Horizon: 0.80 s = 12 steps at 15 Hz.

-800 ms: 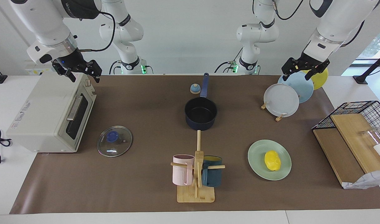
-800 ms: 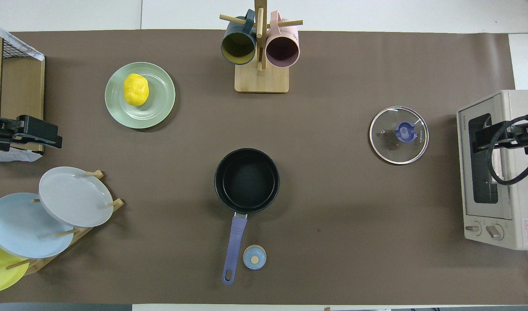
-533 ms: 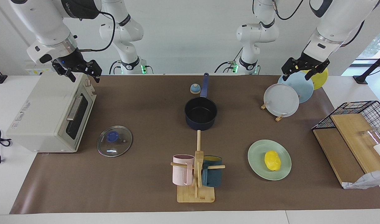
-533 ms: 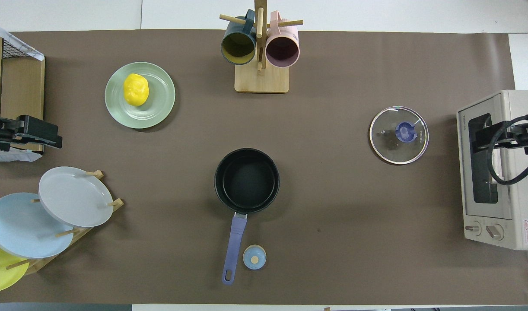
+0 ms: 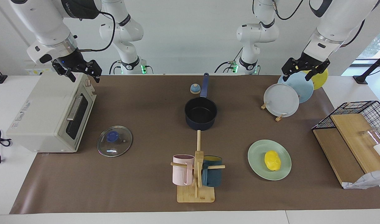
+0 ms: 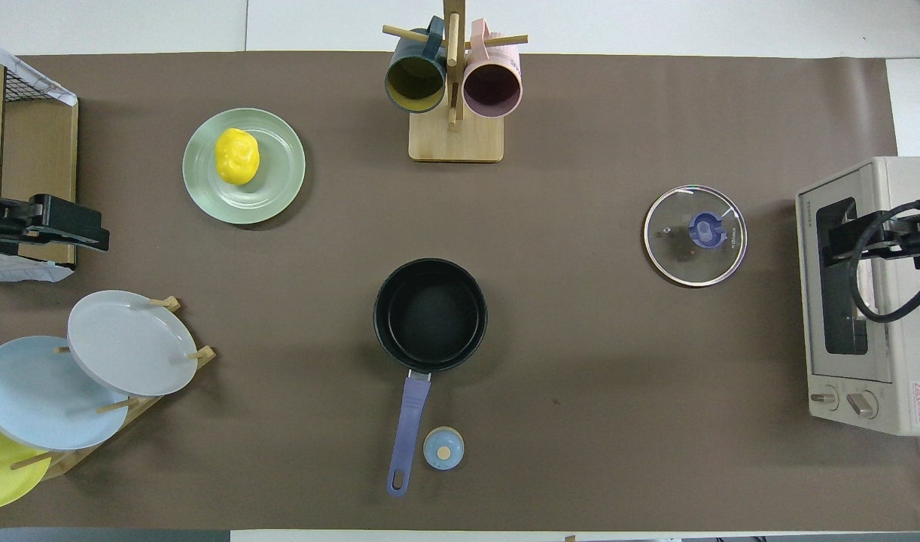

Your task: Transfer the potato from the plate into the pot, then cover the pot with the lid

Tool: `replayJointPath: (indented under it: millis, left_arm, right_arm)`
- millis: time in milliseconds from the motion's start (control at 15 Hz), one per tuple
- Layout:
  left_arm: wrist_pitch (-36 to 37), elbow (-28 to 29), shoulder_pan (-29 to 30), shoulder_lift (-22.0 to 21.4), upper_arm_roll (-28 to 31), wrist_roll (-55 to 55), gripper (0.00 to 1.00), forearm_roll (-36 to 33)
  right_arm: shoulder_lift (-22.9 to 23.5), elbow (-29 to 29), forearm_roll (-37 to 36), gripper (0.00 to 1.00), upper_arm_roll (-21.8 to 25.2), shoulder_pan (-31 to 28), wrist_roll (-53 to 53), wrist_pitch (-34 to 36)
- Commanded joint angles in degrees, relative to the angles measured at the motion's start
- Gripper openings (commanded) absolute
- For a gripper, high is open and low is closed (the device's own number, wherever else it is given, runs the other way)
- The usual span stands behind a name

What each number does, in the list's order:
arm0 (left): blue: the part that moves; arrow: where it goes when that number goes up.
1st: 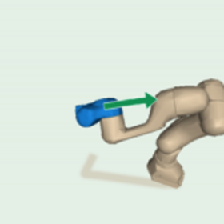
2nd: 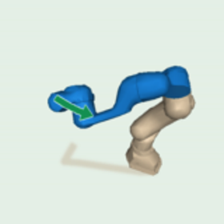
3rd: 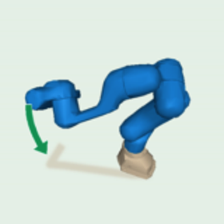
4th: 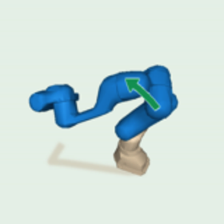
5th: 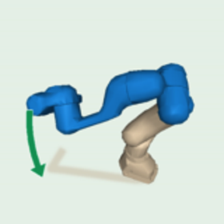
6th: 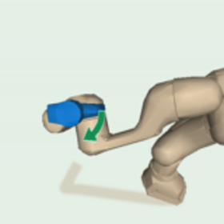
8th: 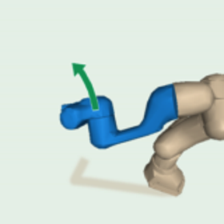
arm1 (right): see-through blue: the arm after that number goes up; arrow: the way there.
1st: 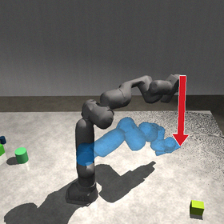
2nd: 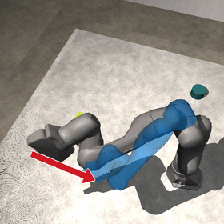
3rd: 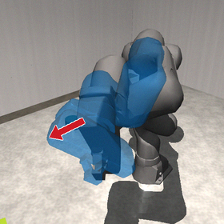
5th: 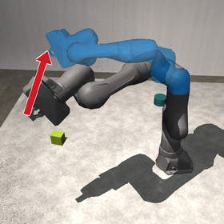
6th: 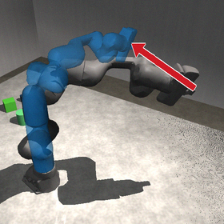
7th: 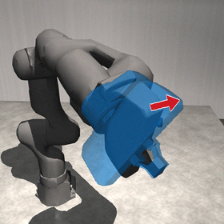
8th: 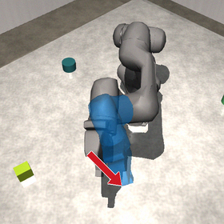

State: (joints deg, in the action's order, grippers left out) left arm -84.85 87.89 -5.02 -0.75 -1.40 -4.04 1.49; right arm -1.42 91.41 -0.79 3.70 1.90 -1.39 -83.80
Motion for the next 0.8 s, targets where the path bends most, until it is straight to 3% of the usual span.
replayJointPath:
  millis: [0,267,400,733]
  left_arm:
    - [-2.68,-0.35,-0.78,1.8,0.34,0.78,1.0,0.62]
    - [-9.54,-0.96,-0.87,9.52,-0.01,0.87,1.0,0.71]
    - [-13.39,-3.32,-1.39,16.1,-0.1,1.83,1.0,0.53]
    - [-24.74,-7.36,-0.96,27.7,-0.1,6.39,1.0,0.53]
  right_arm:
    - [-0.87,1.14,1.15,1.0,0.17,-0.14,-0.8,-0.67]
    - [-0.87,1.14,1.15,1.0,0.17,-0.23,-0.8,-0.67]
    - [-0.87,1.14,1.15,1.0,0.17,-0.14,-0.8,-0.67]
    - [-0.87,1.14,1.15,1.0,0.17,-0.14,-0.8,-0.67]
